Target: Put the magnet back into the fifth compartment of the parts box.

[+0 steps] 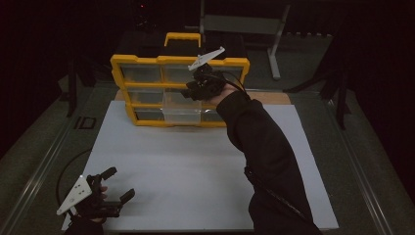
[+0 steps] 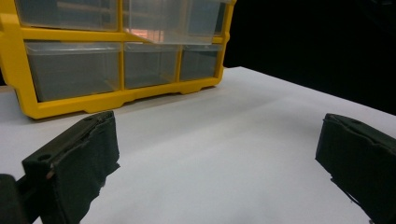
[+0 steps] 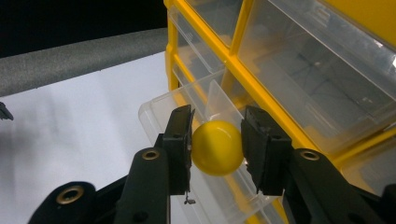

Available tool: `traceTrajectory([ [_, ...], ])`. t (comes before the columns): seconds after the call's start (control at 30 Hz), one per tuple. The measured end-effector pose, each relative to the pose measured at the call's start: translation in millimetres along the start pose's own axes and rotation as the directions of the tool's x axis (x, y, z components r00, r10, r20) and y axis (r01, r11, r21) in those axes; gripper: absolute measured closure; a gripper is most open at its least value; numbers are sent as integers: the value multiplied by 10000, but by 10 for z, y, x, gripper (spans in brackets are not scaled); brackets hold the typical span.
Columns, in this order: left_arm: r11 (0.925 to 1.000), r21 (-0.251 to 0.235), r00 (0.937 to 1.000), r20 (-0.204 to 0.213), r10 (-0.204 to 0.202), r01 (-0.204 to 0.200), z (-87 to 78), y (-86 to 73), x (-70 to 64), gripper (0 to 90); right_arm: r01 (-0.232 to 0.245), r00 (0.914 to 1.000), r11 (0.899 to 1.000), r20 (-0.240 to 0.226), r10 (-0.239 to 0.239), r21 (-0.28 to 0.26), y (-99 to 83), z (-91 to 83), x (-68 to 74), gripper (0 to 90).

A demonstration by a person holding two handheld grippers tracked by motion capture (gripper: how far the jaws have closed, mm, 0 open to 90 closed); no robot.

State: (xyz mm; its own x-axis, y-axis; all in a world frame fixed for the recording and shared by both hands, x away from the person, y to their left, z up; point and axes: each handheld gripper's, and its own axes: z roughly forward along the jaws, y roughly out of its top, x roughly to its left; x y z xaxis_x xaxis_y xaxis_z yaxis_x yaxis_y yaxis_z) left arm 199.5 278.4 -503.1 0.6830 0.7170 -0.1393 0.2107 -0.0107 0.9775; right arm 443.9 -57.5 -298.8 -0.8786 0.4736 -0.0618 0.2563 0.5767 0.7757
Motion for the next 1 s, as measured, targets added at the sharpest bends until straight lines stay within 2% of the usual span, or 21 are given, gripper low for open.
traceTrajectory([
  [0.67, 10000, 11, 10000, -5, 4, -4, -17, -2, 3, 0, -79, 9999, 9999, 97, 78, 118, 223, 204, 5, 638],
  [1.0, 10000, 0, 10000, -27, -18, 18, -19, -4, 1, 0, -269, 9996, 9994, 70, 267, 236, 171, 303, -10, 638],
])
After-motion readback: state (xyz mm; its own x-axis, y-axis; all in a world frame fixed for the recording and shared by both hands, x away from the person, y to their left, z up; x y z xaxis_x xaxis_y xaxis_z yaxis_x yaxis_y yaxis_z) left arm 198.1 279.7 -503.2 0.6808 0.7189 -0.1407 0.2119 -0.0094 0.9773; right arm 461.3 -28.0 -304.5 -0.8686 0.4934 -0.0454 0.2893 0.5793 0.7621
